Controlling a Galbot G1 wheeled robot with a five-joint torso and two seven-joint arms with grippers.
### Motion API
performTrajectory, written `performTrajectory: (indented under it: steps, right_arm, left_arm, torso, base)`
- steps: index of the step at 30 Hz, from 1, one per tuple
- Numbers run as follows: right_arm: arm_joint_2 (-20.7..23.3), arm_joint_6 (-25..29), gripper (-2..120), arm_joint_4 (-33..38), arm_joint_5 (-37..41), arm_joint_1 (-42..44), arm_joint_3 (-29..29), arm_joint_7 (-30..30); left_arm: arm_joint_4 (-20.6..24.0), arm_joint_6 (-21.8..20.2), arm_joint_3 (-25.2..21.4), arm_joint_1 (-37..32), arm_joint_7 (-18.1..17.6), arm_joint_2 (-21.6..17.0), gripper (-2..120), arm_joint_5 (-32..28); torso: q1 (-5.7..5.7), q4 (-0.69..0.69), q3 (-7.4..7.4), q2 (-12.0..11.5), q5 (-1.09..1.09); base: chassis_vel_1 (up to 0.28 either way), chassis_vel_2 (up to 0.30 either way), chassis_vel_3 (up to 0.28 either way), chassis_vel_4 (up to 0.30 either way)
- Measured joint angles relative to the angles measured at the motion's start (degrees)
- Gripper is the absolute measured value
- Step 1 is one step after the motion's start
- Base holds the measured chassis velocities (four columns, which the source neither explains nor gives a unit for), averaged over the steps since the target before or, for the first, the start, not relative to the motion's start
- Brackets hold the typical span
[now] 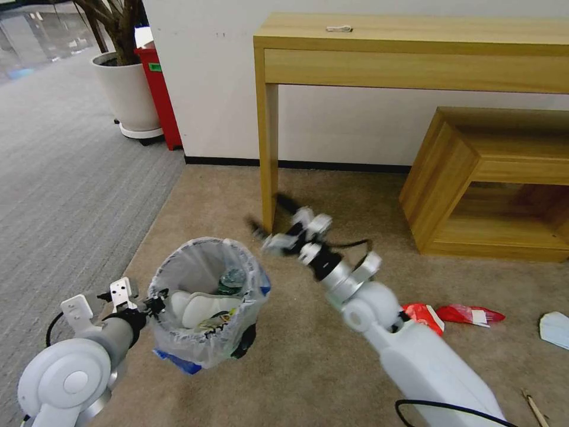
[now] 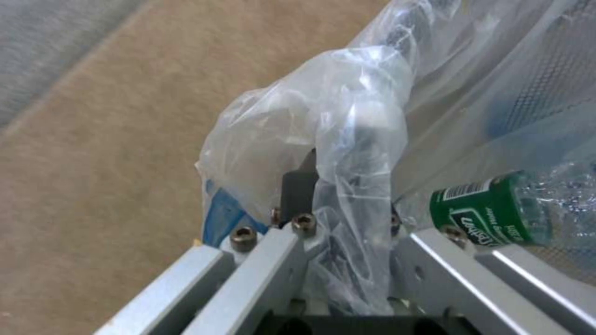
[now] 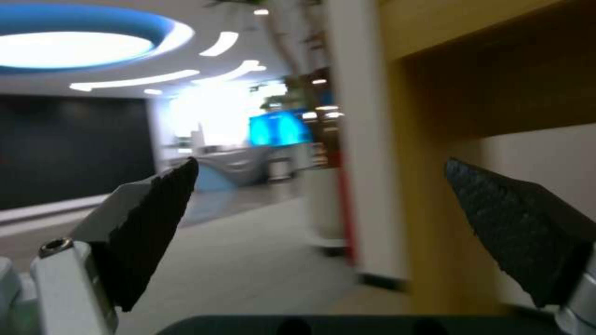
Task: Pick up the trash bin and place the garbage on the floor into it.
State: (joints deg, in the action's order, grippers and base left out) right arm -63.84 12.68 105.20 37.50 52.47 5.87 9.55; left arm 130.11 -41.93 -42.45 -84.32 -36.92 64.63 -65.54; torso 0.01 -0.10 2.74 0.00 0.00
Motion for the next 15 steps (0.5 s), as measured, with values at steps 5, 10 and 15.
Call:
performTrajectory:
  steps: [5,10,15]
  right_arm:
    - [2.0,-0.1,100,1.1,-4.6,6.0,12.6,-0.3]
    - [2.1,0.9,100,3.5,-6.6,12.3,22.7,-0.1]
    - [-0.4,2.6,100,5.6,-7.9,19.0,29.3,1.1]
  left_arm:
    - [-0.5,0.6,-0.5,0.1,0.2,-0.2,0,1.7]
    - [-0.1,1.0,-1.1,0.0,1.0,-0.6,0,1.7]
    - [0.4,1.2,-1.1,-0.3,2.6,-0.5,0,2.3]
  torso:
    - [0.0,-0.02,0.0,0.0,0.01]
    - [0.0,-0.02,0.0,0.0,0.01]
    - [0.0,-0.02,0.0,0.0,0.0]
  base:
    - [0.0,0.0,0.0,0.0]
    - [0.0,0.0,0.0,0.0]
    - [0.0,0.0,0.0,0.0]
